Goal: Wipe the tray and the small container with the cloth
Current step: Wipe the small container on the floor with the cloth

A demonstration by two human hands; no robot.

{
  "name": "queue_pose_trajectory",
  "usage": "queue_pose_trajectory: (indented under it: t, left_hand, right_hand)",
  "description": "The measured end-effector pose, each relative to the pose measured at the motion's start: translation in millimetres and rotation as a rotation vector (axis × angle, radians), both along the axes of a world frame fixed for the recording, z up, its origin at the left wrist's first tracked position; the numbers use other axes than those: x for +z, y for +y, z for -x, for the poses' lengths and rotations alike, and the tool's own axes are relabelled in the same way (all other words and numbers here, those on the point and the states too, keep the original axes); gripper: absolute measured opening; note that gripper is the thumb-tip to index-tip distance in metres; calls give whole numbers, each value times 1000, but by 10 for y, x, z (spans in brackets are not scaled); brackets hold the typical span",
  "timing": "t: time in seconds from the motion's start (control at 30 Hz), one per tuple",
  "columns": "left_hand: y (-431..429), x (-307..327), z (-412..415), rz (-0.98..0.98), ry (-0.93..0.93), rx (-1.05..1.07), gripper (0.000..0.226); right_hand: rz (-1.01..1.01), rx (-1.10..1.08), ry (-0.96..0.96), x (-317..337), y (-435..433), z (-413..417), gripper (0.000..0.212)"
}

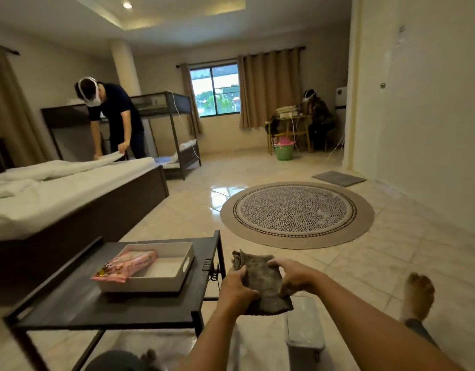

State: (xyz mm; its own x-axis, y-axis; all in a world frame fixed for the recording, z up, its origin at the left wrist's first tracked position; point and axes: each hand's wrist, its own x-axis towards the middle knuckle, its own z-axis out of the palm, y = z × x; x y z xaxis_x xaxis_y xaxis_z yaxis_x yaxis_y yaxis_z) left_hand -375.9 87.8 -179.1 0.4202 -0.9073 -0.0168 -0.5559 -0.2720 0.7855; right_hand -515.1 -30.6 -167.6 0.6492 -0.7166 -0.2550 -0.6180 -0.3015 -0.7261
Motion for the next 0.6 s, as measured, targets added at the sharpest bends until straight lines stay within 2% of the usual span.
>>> queue_pose_trajectory:
  t: [0.17, 0.3, 0.4, 0.5, 0.6]
  left_hand:
    - [-17, -321, 20, -47, 1, 0, 79]
    - [-100, -596, -42, -94, 106, 17, 80]
    - [-180, -785, -110, -129, 117, 14, 83]
    - [-305, -903, -158, -125, 152, -5, 82]
    - [-473, -1011, -192, -85, 265, -52, 83]
  right_hand:
    - [-95, 30, -36, -402, -135, 12, 89]
    - [-166, -89, -144, -779, -316, 109, 69]
    - [-87, -296, -90, -1126, -531, 273, 59]
    - [-102, -439, -1, -1466, -691, 381, 59]
    - [-165, -494, 75, -1817, -821, 383, 63]
